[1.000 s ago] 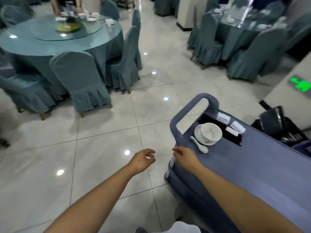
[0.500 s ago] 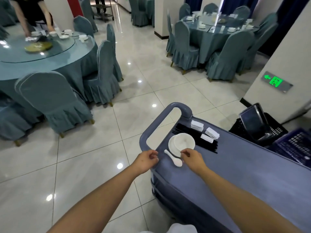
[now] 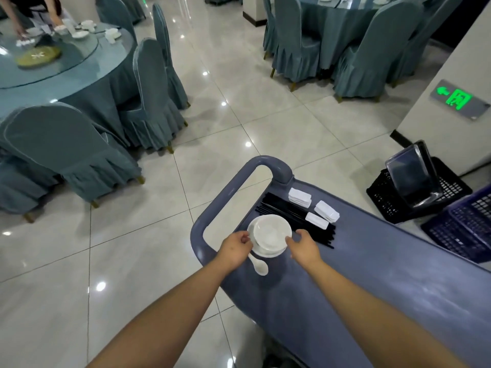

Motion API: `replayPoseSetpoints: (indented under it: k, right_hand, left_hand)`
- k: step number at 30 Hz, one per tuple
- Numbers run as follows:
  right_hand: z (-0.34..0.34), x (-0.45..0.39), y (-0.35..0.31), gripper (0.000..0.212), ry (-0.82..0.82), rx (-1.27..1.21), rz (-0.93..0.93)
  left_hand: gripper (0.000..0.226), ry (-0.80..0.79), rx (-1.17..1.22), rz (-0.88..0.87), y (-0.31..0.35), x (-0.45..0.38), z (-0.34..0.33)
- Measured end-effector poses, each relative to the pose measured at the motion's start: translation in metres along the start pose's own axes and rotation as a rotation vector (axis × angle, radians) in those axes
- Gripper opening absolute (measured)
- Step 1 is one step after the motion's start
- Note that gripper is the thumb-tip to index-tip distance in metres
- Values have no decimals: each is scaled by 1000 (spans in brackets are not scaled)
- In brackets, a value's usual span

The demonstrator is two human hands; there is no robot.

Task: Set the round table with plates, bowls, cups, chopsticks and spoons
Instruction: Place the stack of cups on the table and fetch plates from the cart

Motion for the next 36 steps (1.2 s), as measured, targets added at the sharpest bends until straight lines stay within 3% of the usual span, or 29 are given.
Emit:
replayPoseSetpoints:
  k: [10, 17, 31, 36]
  right_hand:
    - [-7, -21, 10, 23, -99, -130, -21]
    - [1, -22, 14, 15, -47, -152, -20]
    - [59, 17, 40, 15, 78, -138, -57]
    - [67, 26, 40, 17, 72, -109, -33]
  left_hand:
    - [31, 31, 100, 81, 14, -41, -24]
    - [20, 15, 223, 99, 19, -42, -33]
    - [17, -142, 223, 70, 58, -31, -79]
    - [16, -156, 329, 110, 61, -20, -82]
Point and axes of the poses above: each hand's wrist, its own x-axis away from the middle knuckle, its own z-axis out of the back of the hand, y = z × x, the point moved 1 cm from there along -x, towards the middle knuckle, and after that the axes turned 9 degrees about -y, right-handed, at the moved point
